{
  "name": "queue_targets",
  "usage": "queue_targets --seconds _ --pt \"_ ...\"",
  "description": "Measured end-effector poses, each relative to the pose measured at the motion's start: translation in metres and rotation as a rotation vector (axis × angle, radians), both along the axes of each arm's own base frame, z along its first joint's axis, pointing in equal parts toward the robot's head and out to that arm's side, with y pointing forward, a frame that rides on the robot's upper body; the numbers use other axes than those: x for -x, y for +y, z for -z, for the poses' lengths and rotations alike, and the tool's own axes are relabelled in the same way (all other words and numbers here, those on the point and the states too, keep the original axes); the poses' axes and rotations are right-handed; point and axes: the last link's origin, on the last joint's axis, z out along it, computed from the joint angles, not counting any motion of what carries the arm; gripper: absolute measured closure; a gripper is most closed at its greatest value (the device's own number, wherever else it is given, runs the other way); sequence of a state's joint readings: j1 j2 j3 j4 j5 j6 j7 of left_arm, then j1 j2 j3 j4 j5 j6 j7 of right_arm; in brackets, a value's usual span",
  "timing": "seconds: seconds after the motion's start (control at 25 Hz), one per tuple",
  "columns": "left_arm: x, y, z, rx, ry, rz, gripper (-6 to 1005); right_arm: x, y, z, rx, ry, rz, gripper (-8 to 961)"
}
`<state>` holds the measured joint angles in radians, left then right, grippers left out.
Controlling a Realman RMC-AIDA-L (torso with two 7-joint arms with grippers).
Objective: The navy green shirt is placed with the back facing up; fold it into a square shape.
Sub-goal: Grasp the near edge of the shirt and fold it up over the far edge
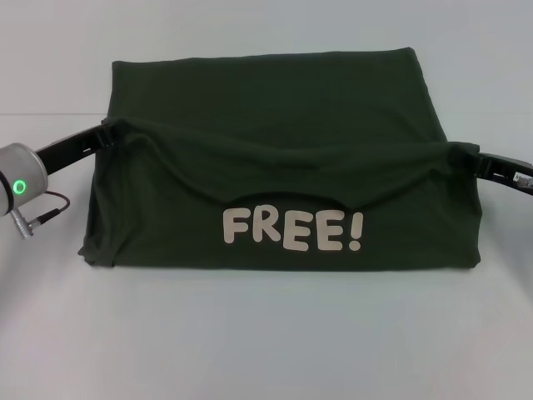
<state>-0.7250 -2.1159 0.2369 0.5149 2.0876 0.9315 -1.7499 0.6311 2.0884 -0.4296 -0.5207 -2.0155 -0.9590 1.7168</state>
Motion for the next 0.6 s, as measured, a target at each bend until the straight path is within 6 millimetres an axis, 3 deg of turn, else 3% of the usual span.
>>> queue_targets --seconds 0.6 --pt "-0.008 0.01 0.018 -0.044 0.121 0.005 962 0.003 0.007 0.007 -0.001 -0.033 0.009 783"
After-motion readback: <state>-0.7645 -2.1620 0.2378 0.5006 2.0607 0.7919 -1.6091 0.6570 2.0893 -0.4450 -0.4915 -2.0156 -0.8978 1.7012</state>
